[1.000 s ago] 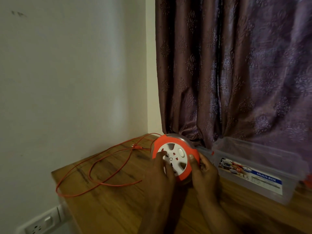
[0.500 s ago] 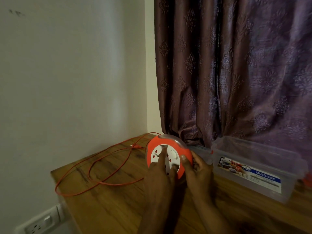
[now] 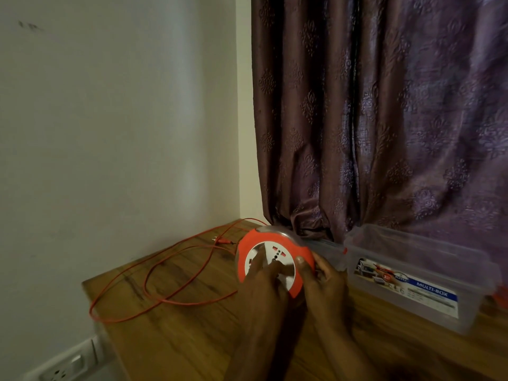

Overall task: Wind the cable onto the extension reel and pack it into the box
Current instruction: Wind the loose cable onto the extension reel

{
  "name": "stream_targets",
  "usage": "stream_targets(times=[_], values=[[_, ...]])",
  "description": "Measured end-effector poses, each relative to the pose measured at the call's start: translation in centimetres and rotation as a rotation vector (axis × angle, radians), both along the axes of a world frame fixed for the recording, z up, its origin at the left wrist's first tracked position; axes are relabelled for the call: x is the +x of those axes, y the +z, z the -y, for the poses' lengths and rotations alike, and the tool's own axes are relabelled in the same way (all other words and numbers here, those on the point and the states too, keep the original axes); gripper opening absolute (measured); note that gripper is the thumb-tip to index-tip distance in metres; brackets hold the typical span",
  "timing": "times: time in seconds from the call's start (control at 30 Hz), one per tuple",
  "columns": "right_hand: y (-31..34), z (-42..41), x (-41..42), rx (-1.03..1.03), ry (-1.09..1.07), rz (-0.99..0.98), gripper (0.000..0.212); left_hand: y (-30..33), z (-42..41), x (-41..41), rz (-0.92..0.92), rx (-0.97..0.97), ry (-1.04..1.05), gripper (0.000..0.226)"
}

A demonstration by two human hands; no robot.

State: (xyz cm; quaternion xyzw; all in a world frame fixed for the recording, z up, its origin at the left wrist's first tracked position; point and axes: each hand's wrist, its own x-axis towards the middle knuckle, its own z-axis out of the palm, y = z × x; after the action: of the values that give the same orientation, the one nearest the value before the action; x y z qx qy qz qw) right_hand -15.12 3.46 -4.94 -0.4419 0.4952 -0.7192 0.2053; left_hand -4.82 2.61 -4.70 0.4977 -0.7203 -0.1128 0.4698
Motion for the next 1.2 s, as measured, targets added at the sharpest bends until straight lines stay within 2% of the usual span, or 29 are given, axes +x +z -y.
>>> stream_targets(times=[0.17, 0.27, 0.4, 0.53, 0.7, 0.8, 0.93, 1.1, 1.2], values=[[0.4, -0.2, -0.1, -0.002, -0.007, 0.001, 0.036, 0.1, -0.2, 0.1, -0.021, -0.028, -0.012, 0.025], [0.8, -0.3, -0.2, -0.006, -0.019, 0.018, 0.030, 0.4, -0.4, 0.3, -0.137, -0.126, -0.031, 0.027], [1.0, -0.5, -0.5, -0.039, -0.037, 0.035, 0.016, 0.7, -0.7, 0.3, -0.261, -0.122, 0.111, 0.026], [0.8, -0.4, -0.4, -0.057, -0.066, 0.026, 0.024, 0.2, -0.4, 0.3, -0.149, 0.052, 0.076, 0.046], [0.6, -0.2, -0.4, -0.060, -0.070, -0.004, 0.024, 0.1, 0.0, 0.0, -0.070, 0.123, -0.016, 0.064], [0.6, 0.0, -0.1, -0.055, -0.060, -0.029, 0.033, -0.1, 0.0, 0.0, -0.056, 0.102, 0.016, 0.066], [0.4, 0.0, 0.0, -0.062, -0.051, -0.040, 0.033, -0.3, 0.1, 0.0, -0.030, 0.070, 0.083, 0.065], [0.3, 0.0, -0.3, -0.033, -0.048, -0.031, 0.037, -0.2, 0.4, -0.2, 0.069, 0.066, 0.052, 0.057], [0.2, 0.0, -0.4, -0.025, -0.033, -0.033, 0.038, 0.0, 0.3, -0.3, 0.046, 0.029, 0.024, 0.052]])
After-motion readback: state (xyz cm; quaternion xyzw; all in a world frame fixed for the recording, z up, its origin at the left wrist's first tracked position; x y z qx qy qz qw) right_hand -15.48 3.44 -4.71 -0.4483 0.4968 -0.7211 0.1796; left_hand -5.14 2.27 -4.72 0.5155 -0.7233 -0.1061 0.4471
